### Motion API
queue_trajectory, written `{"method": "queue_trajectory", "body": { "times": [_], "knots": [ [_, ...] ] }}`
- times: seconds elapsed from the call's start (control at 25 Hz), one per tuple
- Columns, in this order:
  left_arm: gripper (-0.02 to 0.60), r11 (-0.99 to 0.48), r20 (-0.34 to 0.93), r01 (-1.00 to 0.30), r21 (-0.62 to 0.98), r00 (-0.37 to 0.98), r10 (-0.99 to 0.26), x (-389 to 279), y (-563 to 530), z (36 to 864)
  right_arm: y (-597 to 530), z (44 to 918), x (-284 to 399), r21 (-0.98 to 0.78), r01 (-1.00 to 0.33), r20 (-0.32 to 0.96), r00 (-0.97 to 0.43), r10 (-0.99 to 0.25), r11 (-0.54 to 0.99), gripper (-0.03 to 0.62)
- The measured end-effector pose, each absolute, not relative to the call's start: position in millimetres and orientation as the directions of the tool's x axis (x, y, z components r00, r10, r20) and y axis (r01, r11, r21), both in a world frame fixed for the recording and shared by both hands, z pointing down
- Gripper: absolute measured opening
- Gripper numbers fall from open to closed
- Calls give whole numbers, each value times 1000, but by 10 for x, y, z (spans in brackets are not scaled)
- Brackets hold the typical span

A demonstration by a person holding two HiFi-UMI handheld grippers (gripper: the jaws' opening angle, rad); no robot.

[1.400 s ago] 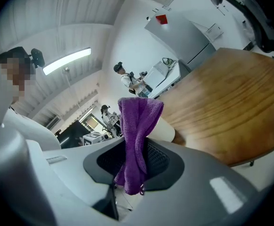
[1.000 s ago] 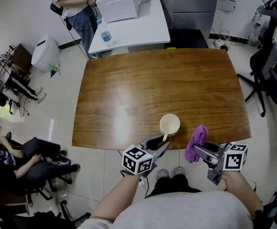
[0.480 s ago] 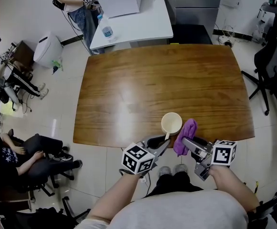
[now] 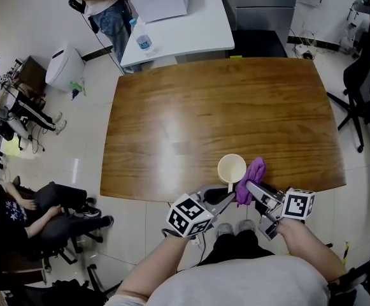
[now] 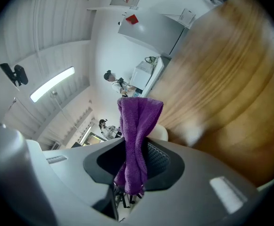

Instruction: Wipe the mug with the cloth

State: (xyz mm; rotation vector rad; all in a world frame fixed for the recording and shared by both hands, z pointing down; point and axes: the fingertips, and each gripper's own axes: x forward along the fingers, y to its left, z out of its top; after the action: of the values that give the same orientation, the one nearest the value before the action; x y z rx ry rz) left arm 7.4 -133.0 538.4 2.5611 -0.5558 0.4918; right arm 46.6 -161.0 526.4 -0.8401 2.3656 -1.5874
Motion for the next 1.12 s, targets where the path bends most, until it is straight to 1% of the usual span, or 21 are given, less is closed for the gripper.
{"method": "queue_trajectory", "body": {
  "times": [0.12, 0.28, 0.48, 0.68, 0.88, 1.0, 1.12],
  "knots": [
    [38, -822, 429, -435, 369, 864, -264, 94, -1324, 5368, -1609, 5416, 454, -884, -394, 228, -832, -505, 250, 107],
    [38, -833, 432, -414, 366, 869, -242, 65, -1317, 5365, -1561, 5672, 411, -860, -467, 356, -837, -416, 204, 107],
    [38, -833, 427, -416, 365, 870, -247, 3, -1313, 5357, -1570, 5712, 380, -817, -523, 430, -834, -347, 243, 106],
    [35, -839, 452, -433, 331, 853, -262, -129, -1275, 5363, -1559, 5512, 409, -798, -519, 424, -845, -327, 306, 106],
    [34, -838, 470, -453, 305, 837, -281, -318, -1265, 5356, -1655, 5186, 427, -797, -474, 367, -873, -322, 375, 106],
    [32, -837, 483, -470, 281, 823, -299, -431, -1283, 5346, -1683, 5099, 391, -825, -428, 324, -894, -310, 369, 106],
    [34, -829, 500, -509, 231, 793, -348, -546, -1354, 5335, -1726, 5035, 336, -828, -402, 306, -908, -286, 391, 106]
  ]
}}
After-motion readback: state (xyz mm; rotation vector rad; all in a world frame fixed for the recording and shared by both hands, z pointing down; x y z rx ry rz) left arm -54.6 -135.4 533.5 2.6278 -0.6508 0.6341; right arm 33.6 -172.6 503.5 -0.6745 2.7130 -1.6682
